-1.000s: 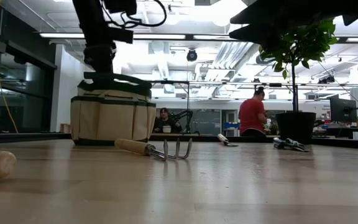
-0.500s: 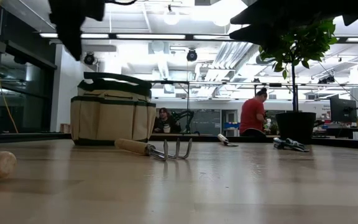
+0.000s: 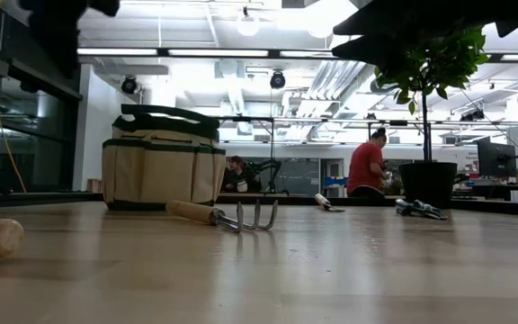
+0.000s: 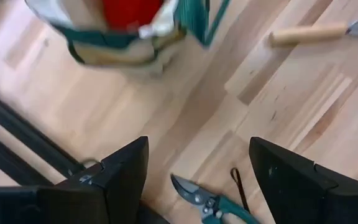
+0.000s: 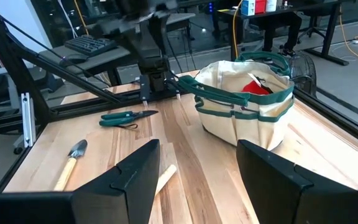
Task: Pick & Place Garden tools in Gardening bag
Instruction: Put the green shears into the gardening bag
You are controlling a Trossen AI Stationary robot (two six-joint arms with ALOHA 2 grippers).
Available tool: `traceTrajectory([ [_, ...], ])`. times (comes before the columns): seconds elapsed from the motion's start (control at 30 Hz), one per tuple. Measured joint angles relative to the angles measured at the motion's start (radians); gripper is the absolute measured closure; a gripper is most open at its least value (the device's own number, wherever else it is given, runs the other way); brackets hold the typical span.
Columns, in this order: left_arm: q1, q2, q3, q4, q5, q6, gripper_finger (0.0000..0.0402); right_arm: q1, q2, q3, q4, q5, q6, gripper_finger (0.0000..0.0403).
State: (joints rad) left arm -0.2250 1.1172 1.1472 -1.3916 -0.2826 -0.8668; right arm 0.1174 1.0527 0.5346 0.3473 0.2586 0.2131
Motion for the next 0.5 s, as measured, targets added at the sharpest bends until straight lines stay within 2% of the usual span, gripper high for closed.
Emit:
traceTrajectory([
  [0.1,-0.067,0.0,-0.063,-0.002,0.025,-0.075,0.0133,0.0,0.0,0.0,0.0,-0.003,0.0,0.0197],
  [0.37,-0.246,0.0,-0.239,0.059,0.169,-0.16,0.0133,0.0,0.0,0.0,0.0,-0.004,-0.007,0.0197],
  [0.5,-0.287,0.0,-0.261,0.059,0.256,-0.315,0.0133,0.0,0.0,0.0,0.0,-0.004,-0.007,0.0197],
])
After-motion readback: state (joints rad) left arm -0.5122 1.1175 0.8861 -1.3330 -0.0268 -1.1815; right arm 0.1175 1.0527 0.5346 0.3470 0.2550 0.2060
